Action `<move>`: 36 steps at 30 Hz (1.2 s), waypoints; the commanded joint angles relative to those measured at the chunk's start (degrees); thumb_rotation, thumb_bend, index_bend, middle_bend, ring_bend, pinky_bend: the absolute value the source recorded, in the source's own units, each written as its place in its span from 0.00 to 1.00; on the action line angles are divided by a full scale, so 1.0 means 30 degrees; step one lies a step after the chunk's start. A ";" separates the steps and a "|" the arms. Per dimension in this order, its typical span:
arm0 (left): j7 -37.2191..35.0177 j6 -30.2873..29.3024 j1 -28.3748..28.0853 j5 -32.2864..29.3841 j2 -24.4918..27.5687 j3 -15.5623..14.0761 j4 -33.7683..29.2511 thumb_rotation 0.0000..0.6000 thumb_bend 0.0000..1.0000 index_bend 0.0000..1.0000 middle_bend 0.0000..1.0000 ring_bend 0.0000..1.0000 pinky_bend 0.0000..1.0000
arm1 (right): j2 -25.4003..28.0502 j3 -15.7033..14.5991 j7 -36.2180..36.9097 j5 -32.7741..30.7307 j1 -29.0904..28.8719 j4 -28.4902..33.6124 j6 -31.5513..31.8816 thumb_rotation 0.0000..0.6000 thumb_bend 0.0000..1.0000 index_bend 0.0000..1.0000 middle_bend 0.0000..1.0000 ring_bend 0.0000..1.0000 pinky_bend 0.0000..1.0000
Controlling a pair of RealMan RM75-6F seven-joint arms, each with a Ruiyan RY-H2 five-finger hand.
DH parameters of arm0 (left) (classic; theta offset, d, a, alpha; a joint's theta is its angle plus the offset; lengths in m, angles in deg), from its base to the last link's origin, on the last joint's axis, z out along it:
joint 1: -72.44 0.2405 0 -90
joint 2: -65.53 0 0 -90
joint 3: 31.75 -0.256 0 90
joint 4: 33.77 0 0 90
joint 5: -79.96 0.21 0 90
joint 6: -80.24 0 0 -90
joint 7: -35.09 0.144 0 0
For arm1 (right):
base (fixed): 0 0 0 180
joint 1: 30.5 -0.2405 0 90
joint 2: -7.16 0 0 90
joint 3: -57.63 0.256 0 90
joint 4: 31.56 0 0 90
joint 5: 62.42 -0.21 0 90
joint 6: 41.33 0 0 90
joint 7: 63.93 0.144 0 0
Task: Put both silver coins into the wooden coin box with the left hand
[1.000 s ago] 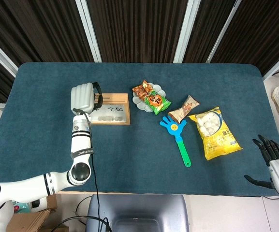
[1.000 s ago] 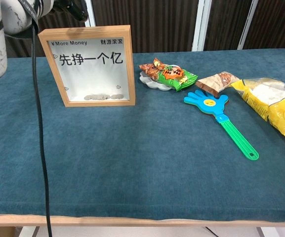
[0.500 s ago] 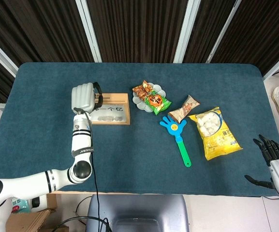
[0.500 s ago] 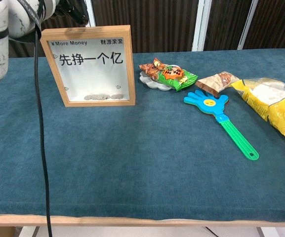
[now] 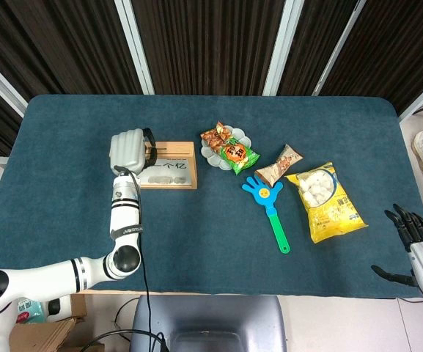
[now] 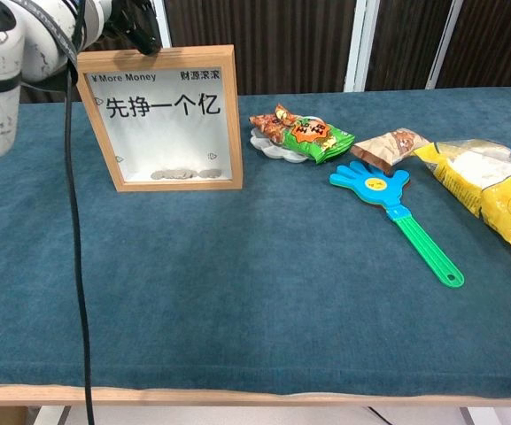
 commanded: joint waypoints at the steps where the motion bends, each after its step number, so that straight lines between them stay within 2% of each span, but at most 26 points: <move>1: -0.0088 -0.0028 -0.0069 -0.0009 0.0001 -0.0101 0.0070 1.00 0.49 0.62 1.00 1.00 1.00 | 0.0002 0.0001 -0.0004 -0.0004 0.0000 0.0009 -0.0004 1.00 0.15 0.00 0.00 0.00 0.00; 5: -0.0102 -0.0065 -0.0150 -0.0096 0.0065 -0.0296 0.0121 1.00 0.48 0.61 1.00 1.00 1.00 | -0.0004 0.0017 -0.0005 -0.0017 0.0013 0.0010 0.0020 1.00 0.15 0.00 0.00 0.00 0.00; 10: -0.0205 -0.0084 -0.0189 -0.0196 0.0198 -0.0435 0.0069 1.00 0.47 0.45 1.00 1.00 1.00 | -0.0022 0.0028 -0.0017 -0.0026 0.0026 0.0007 0.0040 1.00 0.15 0.00 0.00 0.00 0.00; 18: -0.0476 -0.0180 -0.0211 0.0026 0.0367 -0.0711 -0.0050 1.00 0.45 0.33 1.00 1.00 1.00 | -0.0046 0.0060 -0.0048 -0.0054 0.0022 -0.0002 0.0040 1.00 0.15 0.00 0.00 0.00 0.00; 21: -0.1053 -0.0403 0.0083 0.1092 0.0741 -0.1036 -0.0874 1.00 0.45 0.31 1.00 1.00 1.00 | -0.0059 0.0089 -0.0035 -0.0051 0.0043 -0.0043 0.0116 1.00 0.15 0.00 0.00 0.00 0.00; 22: -0.1549 -0.0684 0.0476 0.2209 0.1132 -0.1437 -0.1708 1.00 0.44 0.30 1.00 0.99 1.00 | -0.0057 0.0090 0.0004 -0.0044 0.0049 -0.0055 0.0132 1.00 0.15 0.00 0.00 0.00 0.00; 24: -0.2440 -0.1192 0.1548 0.4434 0.2115 -0.2561 -0.3656 1.00 0.43 0.27 0.91 0.90 1.00 | -0.0048 0.0095 0.0047 -0.0044 0.0072 -0.0077 0.0175 1.00 0.15 0.00 0.00 0.00 0.00; 25: -0.2839 -0.1393 0.2268 0.5507 0.2819 -0.3296 -0.4871 1.00 0.43 0.24 0.74 0.73 0.96 | -0.0053 0.0089 0.0025 -0.0041 0.0080 -0.0090 0.0181 1.00 0.15 0.00 0.00 0.00 0.00; 26: -0.3276 -0.1695 0.3310 0.6929 0.3896 -0.4392 -0.6496 1.00 0.42 0.21 0.63 0.60 0.89 | -0.0070 0.0070 -0.0037 -0.0032 0.0087 -0.0081 0.0167 1.00 0.15 0.00 0.00 0.00 0.00; 27: -0.3612 -0.1968 0.4131 0.8020 0.4725 -0.5276 -0.7605 1.00 0.42 0.18 0.47 0.42 0.73 | -0.0088 0.0046 -0.0111 -0.0004 0.0089 -0.0060 0.0152 1.00 0.15 0.00 0.00 0.00 0.00; 28: -0.4167 -0.2501 0.5289 0.9551 0.5745 -0.6500 -0.8857 1.00 0.42 0.15 0.36 0.29 0.54 | -0.0115 0.0001 -0.0240 0.0071 0.0097 -0.0018 0.0154 1.00 0.15 0.00 0.00 0.00 0.00; 29: -0.4623 -0.2983 0.6161 1.0811 0.6410 -0.7470 -0.9543 1.00 0.41 0.13 0.29 0.21 0.39 | -0.0141 -0.0043 -0.0380 0.0155 0.0106 0.0028 0.0165 1.00 0.15 0.00 0.00 0.00 0.00; 30: -0.5106 -0.3424 0.7033 1.2122 0.7049 -0.8525 -1.0022 1.00 0.41 0.12 0.26 0.17 0.32 | -0.0175 -0.0100 -0.0549 0.0262 0.0115 0.0072 0.0173 1.00 0.15 0.00 0.00 0.00 0.00; 31: -0.5855 -0.4130 0.8252 1.3759 0.7799 -0.9915 -1.0405 1.00 0.41 0.12 0.23 0.14 0.27 | -0.0228 -0.0178 -0.0775 0.0403 0.0136 0.0143 0.0197 1.00 0.15 0.00 0.00 0.00 0.00; 33: -0.7165 -0.5277 1.0090 1.6067 0.8625 -1.1964 -1.0349 1.00 0.40 0.11 0.19 0.09 0.20 | -0.0357 -0.0274 -0.1194 0.0604 0.0182 0.0231 0.0276 1.00 0.15 0.00 0.00 0.00 0.00; 35: -0.9165 -0.6689 1.2240 1.8280 0.9122 -1.4083 -0.9453 1.00 0.39 0.10 0.15 0.05 0.15 | -0.0571 -0.0382 -0.1865 0.0822 0.0199 0.0312 0.0282 1.00 0.15 0.00 0.00 0.00 0.00; 36: -1.0168 -0.7454 1.3177 1.9074 0.8986 -1.4756 -0.8642 1.00 0.39 0.09 0.14 0.04 0.14 | -0.0690 -0.0426 -0.2223 0.0882 0.0202 0.0347 0.0251 1.00 0.15 0.00 0.00 0.00 0.00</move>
